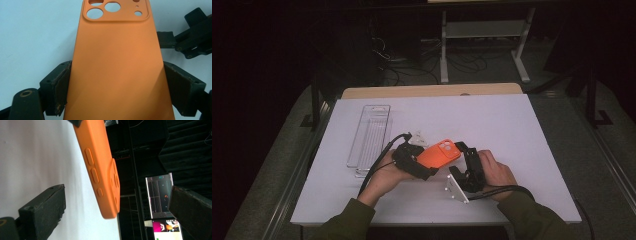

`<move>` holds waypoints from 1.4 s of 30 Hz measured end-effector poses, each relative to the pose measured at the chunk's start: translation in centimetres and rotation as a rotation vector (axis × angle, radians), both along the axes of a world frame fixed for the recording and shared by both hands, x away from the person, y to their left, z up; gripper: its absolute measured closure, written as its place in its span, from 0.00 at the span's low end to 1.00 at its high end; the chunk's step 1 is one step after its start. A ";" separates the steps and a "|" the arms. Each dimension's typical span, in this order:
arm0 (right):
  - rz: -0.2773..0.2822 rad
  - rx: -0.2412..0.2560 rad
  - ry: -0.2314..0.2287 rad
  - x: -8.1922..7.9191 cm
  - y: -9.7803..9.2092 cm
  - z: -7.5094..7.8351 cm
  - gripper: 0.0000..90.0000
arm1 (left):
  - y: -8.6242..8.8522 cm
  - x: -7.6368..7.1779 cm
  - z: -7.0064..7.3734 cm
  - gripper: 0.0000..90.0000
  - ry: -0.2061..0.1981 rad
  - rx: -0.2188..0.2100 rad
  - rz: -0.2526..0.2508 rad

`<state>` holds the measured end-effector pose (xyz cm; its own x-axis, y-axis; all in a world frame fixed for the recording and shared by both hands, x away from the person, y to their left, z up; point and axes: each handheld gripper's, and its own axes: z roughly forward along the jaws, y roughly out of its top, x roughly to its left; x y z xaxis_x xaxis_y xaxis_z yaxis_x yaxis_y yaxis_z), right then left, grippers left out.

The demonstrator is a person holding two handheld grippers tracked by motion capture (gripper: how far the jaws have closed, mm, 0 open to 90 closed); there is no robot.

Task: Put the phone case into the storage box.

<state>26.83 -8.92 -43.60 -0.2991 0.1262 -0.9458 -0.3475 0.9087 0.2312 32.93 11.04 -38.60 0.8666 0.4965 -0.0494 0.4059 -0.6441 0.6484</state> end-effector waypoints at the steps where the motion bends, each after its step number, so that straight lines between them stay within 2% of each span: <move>1: 0.002 -0.002 -0.003 0.0 0.1 0.0 0.01 | 0.0 0.0 0.0 0.18 0.002 -0.001 -0.002; 2: 0.001 0.035 -0.008 0.0 0.2 -0.1 0.01 | -0.1 0.0 0.0 0.18 -0.004 0.000 -0.005; 5: 0.011 0.039 -0.020 0.0 0.4 -0.1 0.01 | 0.0 -0.1 0.0 0.18 -0.002 -0.001 -0.006; 8: 0.018 0.031 -0.015 -0.1 0.6 -0.1 0.01 | 0.0 0.0 0.0 0.18 0.003 -0.004 -0.004; 13: 0.032 0.022 -0.043 -0.1 1.0 -0.1 0.01 | 0.1 0.0 0.0 0.18 0.000 -0.007 -0.005; 19: 0.054 -0.013 -0.062 0.1 1.8 -0.3 0.01 | 0.4 0.1 0.2 0.18 -0.008 -0.006 -0.012; 20: 0.059 -0.016 -0.058 0.1 1.9 -0.3 0.01 | 0.2 0.0 0.1 0.18 -0.001 -0.029 0.006; 23: 0.065 -0.021 -0.060 0.3 2.1 -0.3 0.01 | 0.3 0.0 0.1 0.18 -0.001 -0.027 0.002; 24: 0.069 -0.023 -0.067 0.3 2.1 -0.3 0.04 | 0.2 0.0 0.1 0.18 -0.002 -0.031 0.002; 25: 0.073 -0.025 -0.071 0.3 2.1 -0.3 0.04 | 0.4 0.1 0.2 0.18 -0.007 -0.005 -0.018; 29: 0.072 -0.033 -0.075 0.1 2.3 -0.4 0.07 | 0.3 0.1 0.1 0.18 0.001 0.001 -0.018; 30: 0.070 -0.042 -0.062 0.0 2.3 -0.3 0.08 | 0.2 0.1 0.1 0.18 0.000 0.000 -0.017; 33: 0.068 -0.050 -0.072 -0.1 2.3 -0.3 0.14 | 0.1 0.0 0.0 0.18 -0.002 -0.009 -0.010; 35: 0.061 -0.058 -0.077 -0.2 2.3 -0.3 0.16 | 0.2 0.0 0.0 0.18 0.000 0.005 -0.022; 38: 0.060 -0.074 -0.080 -0.3 2.4 -0.5 0.20 | 0.1 0.0 0.0 0.18 0.002 -0.003 -0.009; 42: 0.062 -0.085 -0.092 -0.4 2.5 -0.5 0.26 | 0.2 0.1 0.1 0.18 0.002 0.005 -0.018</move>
